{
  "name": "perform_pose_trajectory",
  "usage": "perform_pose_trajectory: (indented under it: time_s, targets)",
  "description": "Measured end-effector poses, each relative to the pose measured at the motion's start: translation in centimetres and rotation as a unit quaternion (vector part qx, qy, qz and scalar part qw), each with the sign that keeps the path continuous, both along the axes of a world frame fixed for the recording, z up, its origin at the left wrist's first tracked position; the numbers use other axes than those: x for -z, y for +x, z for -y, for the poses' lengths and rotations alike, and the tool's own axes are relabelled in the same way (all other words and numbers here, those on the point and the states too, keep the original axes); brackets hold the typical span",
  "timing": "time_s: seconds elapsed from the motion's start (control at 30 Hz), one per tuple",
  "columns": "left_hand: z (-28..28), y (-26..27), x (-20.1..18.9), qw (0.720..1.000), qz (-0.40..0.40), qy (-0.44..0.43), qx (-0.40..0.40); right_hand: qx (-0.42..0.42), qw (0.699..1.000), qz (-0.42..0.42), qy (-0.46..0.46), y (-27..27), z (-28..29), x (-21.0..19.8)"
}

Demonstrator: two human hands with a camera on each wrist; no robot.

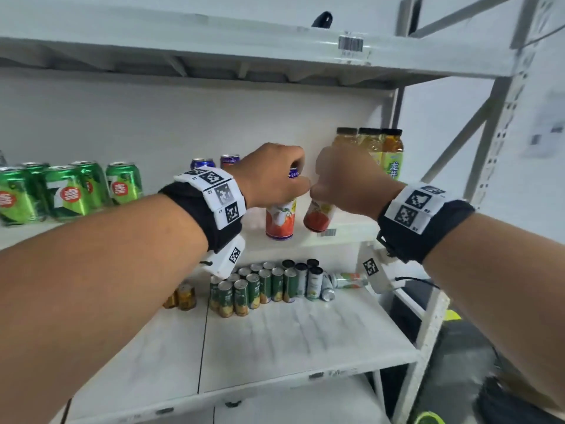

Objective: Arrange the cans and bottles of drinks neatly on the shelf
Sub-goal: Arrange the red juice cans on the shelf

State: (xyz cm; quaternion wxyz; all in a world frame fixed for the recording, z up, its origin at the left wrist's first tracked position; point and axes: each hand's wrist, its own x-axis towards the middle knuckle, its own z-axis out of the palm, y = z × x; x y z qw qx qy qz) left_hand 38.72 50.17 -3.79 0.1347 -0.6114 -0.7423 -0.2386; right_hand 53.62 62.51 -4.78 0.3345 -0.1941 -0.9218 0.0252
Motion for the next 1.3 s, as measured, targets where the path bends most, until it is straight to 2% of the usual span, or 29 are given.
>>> perform_pose_trajectory:
  time_s: [0.23,0.33,0.47,0.57,0.73,0.9,1.1,1.3]
  targets:
    - [-8.3,9.4,3.1,0.993,-0.01,-0.048,0.105,0.089,0.994,0.056,-0.023,11.5,-3.8,3.6]
    - [-13.2,13.3,6.2,0.987,-0.002,-0.088,0.133,0.128,0.987,0.079,-0.056,16.1,-7.5,6.9]
    - [-21.0,18.3,12.5,0.974,0.026,-0.16,0.159,0.161,0.97,0.124,-0.134,21.5,-14.0,13.5]
    - [-27.1,21.7,19.0,0.96,0.065,-0.212,0.17,0.175,0.956,0.146,-0.186,24.5,-19.5,20.0]
    - [-35.5,26.0,33.2,0.928,0.11,-0.304,0.185,0.165,0.928,0.2,-0.267,28.3,-27.6,33.9]
    - [-40.5,28.7,47.9,0.894,0.141,-0.386,0.176,0.196,0.874,0.244,-0.371,31.5,-32.4,48.5]
    - [-42.3,30.9,62.2,0.85,0.175,-0.475,0.146,0.229,0.807,0.276,-0.469,34.1,-32.6,63.6]
    - [-39.3,32.8,73.8,0.846,0.174,-0.494,0.102,0.244,0.767,0.283,-0.522,34.4,-28.8,74.3]
